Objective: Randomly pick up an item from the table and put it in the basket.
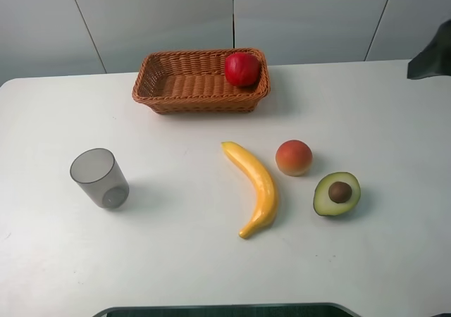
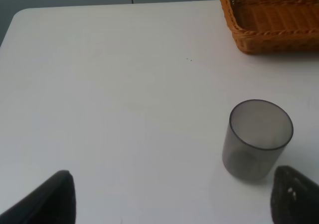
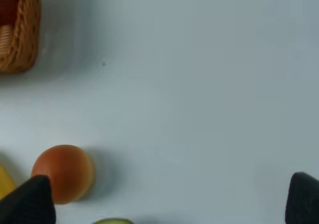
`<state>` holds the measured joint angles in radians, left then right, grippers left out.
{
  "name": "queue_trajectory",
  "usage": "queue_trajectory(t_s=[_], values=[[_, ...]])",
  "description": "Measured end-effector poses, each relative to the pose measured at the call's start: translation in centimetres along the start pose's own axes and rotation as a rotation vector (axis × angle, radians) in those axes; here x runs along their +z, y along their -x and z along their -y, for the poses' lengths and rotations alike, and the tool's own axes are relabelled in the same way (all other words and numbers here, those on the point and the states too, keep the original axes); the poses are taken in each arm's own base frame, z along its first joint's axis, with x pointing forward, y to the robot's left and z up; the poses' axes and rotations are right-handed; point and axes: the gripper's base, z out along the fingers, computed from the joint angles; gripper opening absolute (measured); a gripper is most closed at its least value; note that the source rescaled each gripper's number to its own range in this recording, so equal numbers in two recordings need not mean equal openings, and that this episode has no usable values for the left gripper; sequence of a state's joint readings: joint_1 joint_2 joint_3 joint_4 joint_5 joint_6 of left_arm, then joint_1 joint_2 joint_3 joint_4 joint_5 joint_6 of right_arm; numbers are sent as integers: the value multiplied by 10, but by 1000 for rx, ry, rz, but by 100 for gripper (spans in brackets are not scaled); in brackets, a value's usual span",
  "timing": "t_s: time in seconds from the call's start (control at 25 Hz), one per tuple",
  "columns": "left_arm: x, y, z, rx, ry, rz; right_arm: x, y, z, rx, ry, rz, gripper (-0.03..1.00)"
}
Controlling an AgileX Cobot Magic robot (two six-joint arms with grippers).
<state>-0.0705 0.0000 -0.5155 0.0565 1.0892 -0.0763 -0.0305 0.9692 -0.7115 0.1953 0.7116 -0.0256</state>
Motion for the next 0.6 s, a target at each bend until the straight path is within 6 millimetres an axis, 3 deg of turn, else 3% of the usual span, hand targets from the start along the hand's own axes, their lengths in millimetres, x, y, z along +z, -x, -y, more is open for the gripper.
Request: queue_trajectory(t_s=[0.28, 0.6], values=[[0, 0, 0, 0, 0, 0, -72, -26, -4, -69, 7, 212, 100], [0, 0, 0, 0, 0, 0, -123, -67, -5, -121, -1, 352, 100]])
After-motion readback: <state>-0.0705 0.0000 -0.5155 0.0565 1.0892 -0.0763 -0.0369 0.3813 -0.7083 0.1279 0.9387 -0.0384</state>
